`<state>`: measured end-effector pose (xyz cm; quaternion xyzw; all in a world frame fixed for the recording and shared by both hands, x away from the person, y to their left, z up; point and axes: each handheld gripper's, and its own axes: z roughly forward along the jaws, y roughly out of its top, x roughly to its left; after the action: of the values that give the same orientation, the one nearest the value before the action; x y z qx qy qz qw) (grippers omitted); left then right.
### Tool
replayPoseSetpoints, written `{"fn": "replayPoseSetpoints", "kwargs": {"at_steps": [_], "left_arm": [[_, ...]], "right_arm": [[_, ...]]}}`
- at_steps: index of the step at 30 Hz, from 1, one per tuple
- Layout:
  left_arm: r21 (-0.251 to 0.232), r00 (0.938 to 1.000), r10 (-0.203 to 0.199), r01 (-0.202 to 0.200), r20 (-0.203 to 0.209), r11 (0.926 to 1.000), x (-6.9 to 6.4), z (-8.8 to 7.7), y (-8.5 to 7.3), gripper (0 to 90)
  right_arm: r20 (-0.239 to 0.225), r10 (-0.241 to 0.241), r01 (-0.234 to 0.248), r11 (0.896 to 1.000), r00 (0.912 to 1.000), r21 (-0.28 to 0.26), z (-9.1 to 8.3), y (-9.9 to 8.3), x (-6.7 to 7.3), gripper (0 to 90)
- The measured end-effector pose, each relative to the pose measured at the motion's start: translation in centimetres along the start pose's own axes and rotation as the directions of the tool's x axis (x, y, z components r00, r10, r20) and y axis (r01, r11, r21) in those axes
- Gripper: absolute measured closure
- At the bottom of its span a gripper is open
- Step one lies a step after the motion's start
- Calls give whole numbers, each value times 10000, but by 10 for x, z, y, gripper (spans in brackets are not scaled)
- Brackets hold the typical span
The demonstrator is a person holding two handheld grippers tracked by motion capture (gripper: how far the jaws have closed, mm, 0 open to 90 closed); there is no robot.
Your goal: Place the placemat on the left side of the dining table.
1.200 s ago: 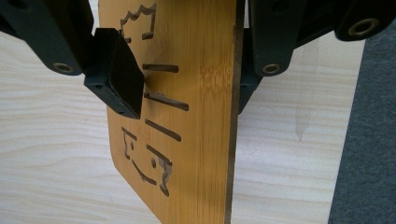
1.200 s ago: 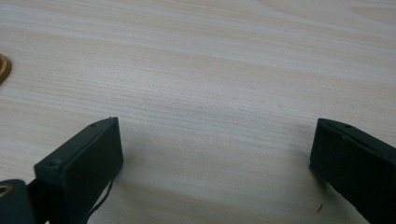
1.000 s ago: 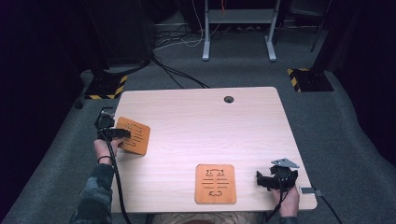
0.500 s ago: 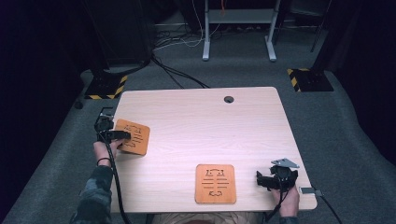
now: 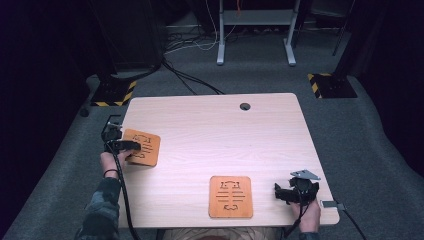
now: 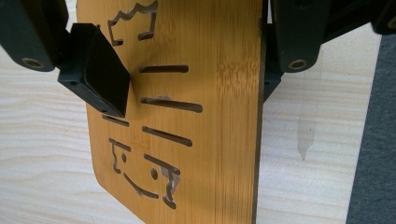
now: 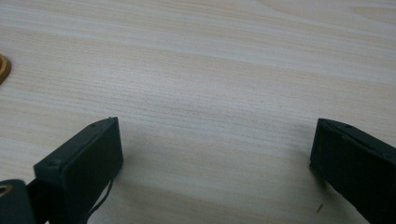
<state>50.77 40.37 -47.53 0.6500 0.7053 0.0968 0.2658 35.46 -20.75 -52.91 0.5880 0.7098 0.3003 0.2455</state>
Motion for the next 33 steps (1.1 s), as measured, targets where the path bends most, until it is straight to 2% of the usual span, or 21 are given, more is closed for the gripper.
{"fn": "replayPoseSetpoints", "kwargs": {"at_steps": [6,7,17,26,28,29,33], "left_arm": [[98,9999,-6,5,100,10000,2,2,0,354],[32,9998,-106,105,137,9999,2,3,-1,350],[154,9982,-161,152,586,9998,3,10,-1,336],[179,9980,7,-18,633,9998,3,13,0,319],[201,9982,-126,114,594,9997,2,13,-1,312],[244,9981,-35,20,611,9997,3,14,-1,307],[224,9981,-108,95,612,9997,2,15,0,293]], "right_arm": [[1,-1,1,10000,10000,-1,0,0,0,16],[-1,1,-1,10000,10000,2,0,0,0,16],[-2,-1,1,10000,10000,6,0,0,0,15],[-9,-9,9,10000,10000,10,0,0,0,14],[-8,-12,12,10000,10000,8,0,0,0,14],[-7,-10,10,10000,10000,9,0,0,0,14],[2,-4,4,10000,10000,10,0,0,0,14]]}}
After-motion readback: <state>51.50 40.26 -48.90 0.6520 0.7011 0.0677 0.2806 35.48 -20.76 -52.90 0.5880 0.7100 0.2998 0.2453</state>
